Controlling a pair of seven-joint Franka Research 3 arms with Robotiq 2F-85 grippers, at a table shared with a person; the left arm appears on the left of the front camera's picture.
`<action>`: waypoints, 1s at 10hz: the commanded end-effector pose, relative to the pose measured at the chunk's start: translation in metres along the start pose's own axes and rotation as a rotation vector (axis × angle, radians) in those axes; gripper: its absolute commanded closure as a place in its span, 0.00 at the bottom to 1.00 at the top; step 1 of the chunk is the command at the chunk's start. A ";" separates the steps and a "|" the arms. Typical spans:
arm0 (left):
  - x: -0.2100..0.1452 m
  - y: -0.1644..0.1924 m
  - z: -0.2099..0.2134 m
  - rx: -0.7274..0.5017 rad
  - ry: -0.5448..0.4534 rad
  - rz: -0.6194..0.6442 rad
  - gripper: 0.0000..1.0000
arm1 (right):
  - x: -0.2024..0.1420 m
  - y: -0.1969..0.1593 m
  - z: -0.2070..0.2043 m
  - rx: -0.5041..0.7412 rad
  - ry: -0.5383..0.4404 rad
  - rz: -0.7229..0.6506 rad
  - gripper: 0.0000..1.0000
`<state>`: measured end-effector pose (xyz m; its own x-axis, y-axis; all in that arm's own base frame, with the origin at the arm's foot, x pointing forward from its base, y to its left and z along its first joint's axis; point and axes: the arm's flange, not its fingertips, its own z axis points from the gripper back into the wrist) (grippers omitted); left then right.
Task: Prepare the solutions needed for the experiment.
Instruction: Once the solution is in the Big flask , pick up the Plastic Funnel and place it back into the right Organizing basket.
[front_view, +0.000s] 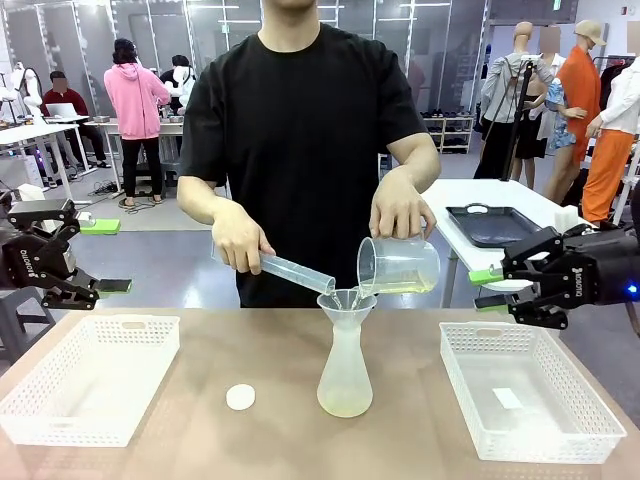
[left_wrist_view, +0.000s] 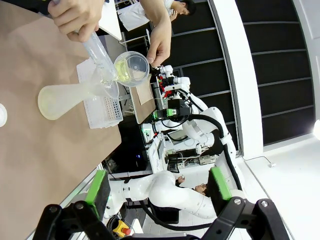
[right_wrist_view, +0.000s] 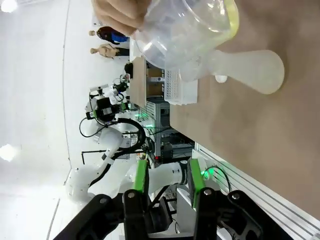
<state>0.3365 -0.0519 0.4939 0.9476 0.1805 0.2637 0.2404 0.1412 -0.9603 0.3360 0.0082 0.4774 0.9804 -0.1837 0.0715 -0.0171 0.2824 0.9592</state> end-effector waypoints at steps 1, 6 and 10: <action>0.001 -0.002 -0.002 -0.026 -0.007 0.001 0.00 | -0.001 -0.008 -0.011 0.059 -0.035 0.030 0.58; 0.001 -0.002 -0.002 -0.026 -0.007 0.001 0.00 | 0.002 -0.007 -0.020 0.115 -0.011 0.002 0.17; 0.001 -0.002 -0.002 -0.026 -0.007 0.001 0.00 | 0.008 -0.004 -0.020 0.104 -0.002 -0.011 0.00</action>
<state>0.3364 -0.0519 0.4939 0.9476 0.1802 0.2637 0.2405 0.1410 -0.9604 0.3474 0.0264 0.4680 0.9819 -0.1800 0.0593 -0.0259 0.1829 0.9828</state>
